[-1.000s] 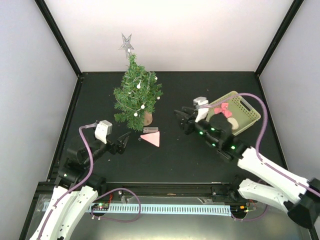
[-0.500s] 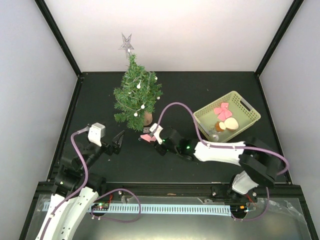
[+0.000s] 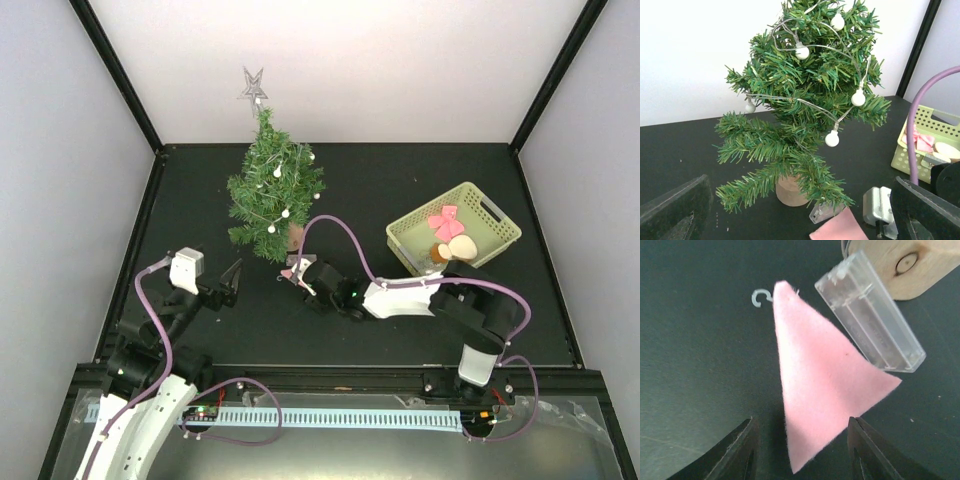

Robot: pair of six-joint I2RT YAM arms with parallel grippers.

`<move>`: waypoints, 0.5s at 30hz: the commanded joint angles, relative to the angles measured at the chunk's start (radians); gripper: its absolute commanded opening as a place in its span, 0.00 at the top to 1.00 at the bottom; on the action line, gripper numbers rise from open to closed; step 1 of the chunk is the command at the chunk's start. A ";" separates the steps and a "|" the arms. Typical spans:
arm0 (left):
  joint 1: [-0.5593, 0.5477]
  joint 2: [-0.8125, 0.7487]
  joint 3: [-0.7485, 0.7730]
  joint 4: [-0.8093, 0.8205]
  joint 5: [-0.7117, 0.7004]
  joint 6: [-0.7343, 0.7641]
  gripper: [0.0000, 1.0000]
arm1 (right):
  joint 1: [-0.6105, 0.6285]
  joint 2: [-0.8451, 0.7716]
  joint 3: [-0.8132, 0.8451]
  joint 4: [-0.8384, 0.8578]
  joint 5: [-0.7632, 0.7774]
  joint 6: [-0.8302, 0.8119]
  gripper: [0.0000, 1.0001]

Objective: Decorate the small christmas tree
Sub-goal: Pick up the decoration item from the center of the board.

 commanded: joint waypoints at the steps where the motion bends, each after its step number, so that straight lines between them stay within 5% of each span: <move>1: 0.009 -0.014 0.027 -0.003 -0.024 0.006 0.01 | 0.000 0.053 0.039 -0.024 0.047 -0.017 0.50; 10: 0.018 -0.007 0.025 0.000 -0.015 0.006 0.01 | -0.001 0.082 0.017 -0.047 0.107 -0.029 0.66; 15: 0.019 -0.005 0.023 0.002 -0.006 0.004 0.01 | -0.001 0.025 -0.024 -0.044 0.089 -0.028 0.97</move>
